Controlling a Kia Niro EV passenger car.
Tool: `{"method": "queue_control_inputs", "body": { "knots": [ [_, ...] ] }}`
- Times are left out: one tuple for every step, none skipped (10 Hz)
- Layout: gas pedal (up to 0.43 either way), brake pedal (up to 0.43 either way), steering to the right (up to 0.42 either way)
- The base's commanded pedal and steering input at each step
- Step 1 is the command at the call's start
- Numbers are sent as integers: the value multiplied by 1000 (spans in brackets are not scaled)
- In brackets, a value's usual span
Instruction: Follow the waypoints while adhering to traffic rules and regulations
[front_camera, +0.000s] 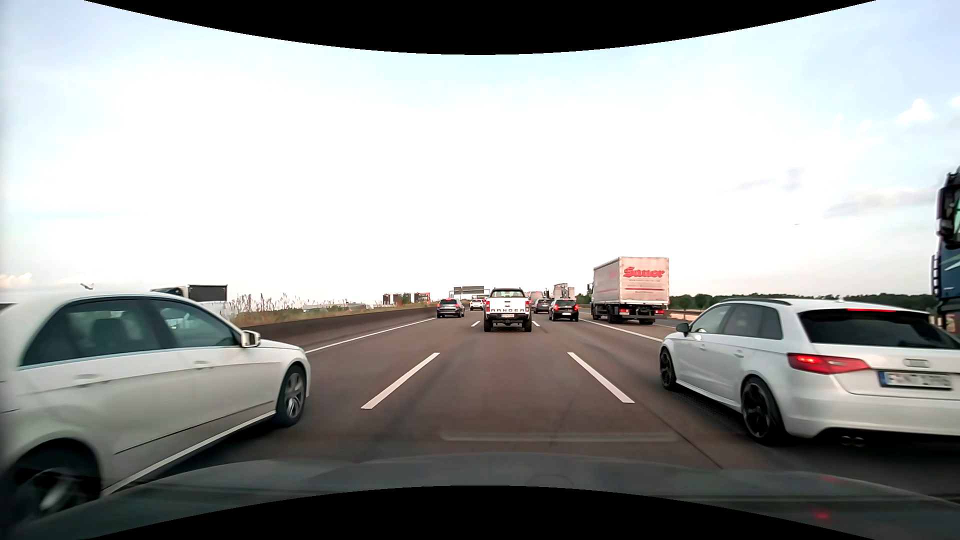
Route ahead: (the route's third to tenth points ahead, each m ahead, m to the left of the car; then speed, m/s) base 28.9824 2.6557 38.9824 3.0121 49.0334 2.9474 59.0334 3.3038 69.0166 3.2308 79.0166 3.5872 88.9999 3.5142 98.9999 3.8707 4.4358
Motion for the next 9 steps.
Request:
{"method": "queue_control_inputs", "body": {
  "knots": [
    [0,0,-5],
    [0,0,-5],
    [0,0,-5],
    [0,0,-5],
    [0,0,-5],
    [0,0,-5],
    [0,0,-5],
    [0,0,-5],
    [0,0,-5]
  ]
}}
